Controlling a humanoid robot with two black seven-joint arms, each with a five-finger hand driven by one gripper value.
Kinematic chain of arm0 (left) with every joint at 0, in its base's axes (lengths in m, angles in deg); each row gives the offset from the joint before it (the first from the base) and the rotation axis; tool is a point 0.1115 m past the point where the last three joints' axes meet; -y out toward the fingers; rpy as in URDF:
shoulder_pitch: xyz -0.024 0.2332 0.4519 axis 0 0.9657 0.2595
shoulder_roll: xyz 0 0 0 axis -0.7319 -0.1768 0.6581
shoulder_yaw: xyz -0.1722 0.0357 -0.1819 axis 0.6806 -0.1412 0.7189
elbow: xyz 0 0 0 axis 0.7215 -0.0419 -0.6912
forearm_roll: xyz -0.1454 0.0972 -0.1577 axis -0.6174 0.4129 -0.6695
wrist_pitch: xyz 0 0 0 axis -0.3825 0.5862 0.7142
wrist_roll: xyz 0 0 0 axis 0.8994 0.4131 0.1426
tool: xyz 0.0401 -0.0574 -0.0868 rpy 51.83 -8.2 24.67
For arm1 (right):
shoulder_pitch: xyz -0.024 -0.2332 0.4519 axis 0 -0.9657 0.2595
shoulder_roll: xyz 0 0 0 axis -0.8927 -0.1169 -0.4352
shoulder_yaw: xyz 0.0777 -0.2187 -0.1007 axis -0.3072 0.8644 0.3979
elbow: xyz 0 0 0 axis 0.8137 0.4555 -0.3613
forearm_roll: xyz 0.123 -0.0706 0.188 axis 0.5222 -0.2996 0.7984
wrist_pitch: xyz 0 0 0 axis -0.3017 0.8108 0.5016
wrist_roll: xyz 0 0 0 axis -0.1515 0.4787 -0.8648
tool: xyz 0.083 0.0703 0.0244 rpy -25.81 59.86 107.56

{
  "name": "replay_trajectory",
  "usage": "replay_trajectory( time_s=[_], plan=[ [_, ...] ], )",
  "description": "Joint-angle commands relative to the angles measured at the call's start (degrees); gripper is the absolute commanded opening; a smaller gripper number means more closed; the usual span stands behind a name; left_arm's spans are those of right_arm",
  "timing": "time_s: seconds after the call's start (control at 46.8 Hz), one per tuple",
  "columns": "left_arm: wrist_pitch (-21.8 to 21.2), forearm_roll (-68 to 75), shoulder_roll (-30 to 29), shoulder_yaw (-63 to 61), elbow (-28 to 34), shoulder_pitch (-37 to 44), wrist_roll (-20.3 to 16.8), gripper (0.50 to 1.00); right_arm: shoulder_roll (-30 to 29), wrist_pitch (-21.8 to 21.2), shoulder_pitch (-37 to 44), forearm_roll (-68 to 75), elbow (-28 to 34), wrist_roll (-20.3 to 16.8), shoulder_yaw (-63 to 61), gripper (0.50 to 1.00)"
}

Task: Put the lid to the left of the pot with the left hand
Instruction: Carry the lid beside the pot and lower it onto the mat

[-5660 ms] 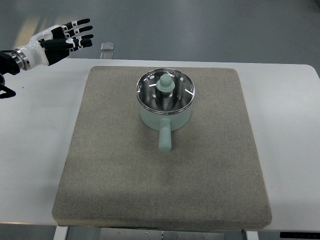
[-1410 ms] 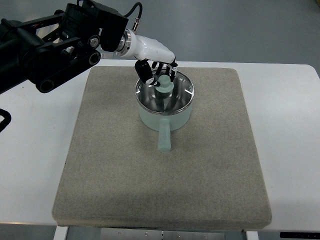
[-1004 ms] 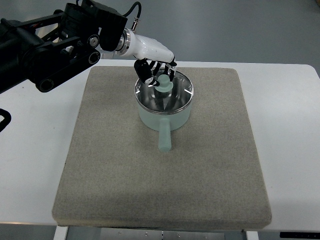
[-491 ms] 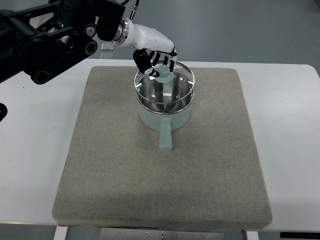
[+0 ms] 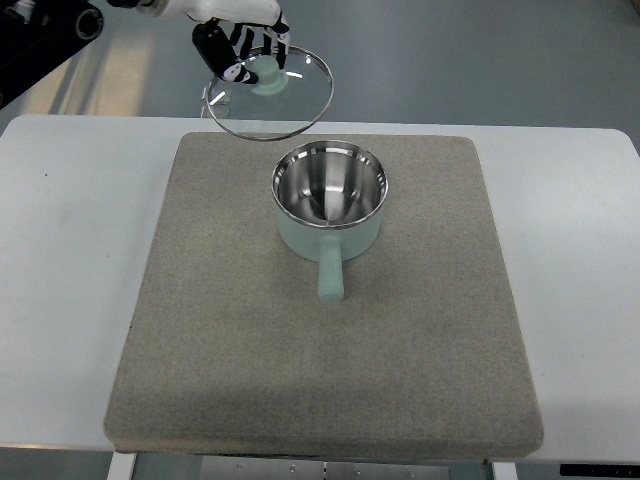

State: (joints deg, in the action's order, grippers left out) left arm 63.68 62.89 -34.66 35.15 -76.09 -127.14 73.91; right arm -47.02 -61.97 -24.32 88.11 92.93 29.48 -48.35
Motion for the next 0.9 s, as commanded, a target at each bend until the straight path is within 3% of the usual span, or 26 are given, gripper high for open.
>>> replay_trajectory(
  time_s=[0.0,0.192,0.363,0.683,0.876],
  plan=[
    [0.02,0.06,-3.02,-0.03,-0.49,0.86,-0.1,0.5,0.0,0.0,0.0,0.0,0.02,0.0,0.0,0.921],
    [0.0,0.23,-7.77,0.24,-2.15,6.65,-0.1,0.5,0.0,0.0,0.0,0.0,-0.06,0.0,0.0,0.921],
    [-4.21,0.59,-11.55,0.85,-6.37,14.3,-0.01,0.5,0.0,0.0,0.0,0.0,-0.06,0.0,0.0,0.921],
    [-5.45,3.39,-11.55,6.65,-8.48,25.64,-0.01,0.5,0.0,0.0,0.08,0.0,-0.06,0.0,0.0,0.921],
    [-11.34,5.24,-10.76,7.1,-9.19,28.99,-0.01,0.5,0.0,0.0,0.0,0.0,0.02,0.0,0.0,0.921]
  ],
)
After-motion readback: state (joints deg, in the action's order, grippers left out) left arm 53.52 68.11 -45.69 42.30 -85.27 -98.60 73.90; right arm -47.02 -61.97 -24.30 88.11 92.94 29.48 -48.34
